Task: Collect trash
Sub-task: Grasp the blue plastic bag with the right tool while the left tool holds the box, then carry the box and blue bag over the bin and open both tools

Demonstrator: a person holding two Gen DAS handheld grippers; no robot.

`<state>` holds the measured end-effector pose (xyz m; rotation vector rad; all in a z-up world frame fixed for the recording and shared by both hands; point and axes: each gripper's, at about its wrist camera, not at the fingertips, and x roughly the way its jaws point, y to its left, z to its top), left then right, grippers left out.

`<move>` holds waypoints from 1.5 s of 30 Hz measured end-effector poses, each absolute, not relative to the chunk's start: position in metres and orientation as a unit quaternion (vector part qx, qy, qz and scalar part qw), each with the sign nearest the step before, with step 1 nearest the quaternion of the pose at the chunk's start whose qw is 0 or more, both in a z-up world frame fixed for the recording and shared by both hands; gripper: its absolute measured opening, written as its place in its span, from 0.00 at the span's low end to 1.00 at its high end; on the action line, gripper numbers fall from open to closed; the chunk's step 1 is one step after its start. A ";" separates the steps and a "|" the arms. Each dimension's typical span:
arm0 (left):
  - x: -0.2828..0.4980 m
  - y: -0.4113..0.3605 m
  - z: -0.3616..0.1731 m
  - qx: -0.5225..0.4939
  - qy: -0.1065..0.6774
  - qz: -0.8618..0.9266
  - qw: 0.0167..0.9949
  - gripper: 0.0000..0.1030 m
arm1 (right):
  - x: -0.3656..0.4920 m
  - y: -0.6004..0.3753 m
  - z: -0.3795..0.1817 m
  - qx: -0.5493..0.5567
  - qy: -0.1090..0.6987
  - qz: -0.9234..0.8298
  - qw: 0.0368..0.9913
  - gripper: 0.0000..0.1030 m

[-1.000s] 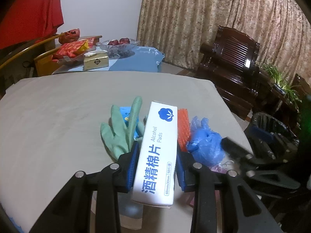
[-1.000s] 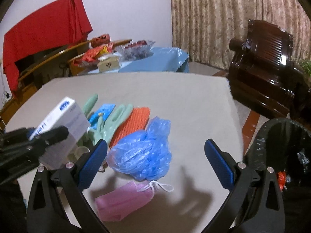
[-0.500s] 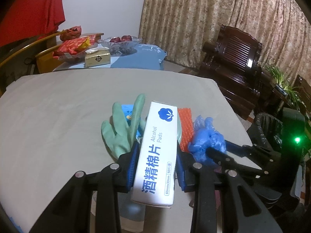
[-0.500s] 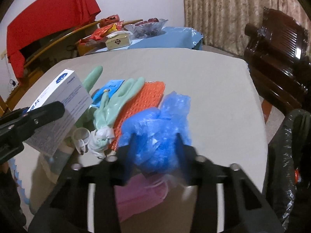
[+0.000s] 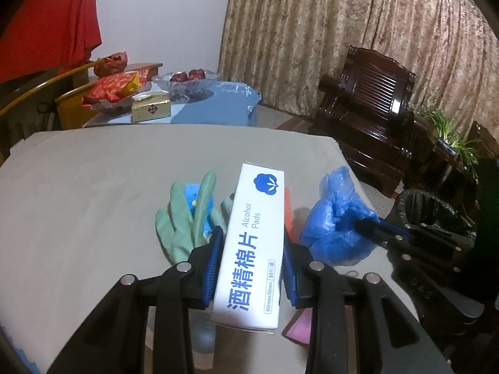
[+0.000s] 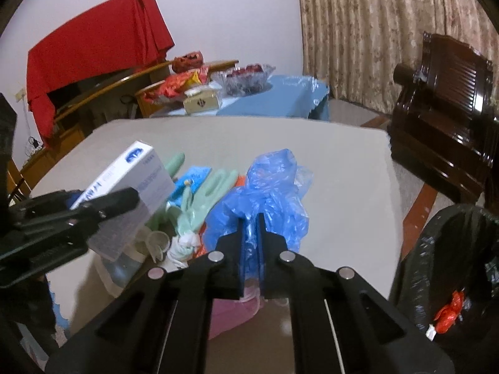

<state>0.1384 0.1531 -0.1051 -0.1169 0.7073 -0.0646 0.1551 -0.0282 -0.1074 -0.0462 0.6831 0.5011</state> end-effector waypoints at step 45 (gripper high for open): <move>0.138 -0.069 -0.044 -0.010 0.302 -0.212 0.929 0.33 | 0.082 -0.256 -0.018 0.011 0.232 0.062 0.971 0.05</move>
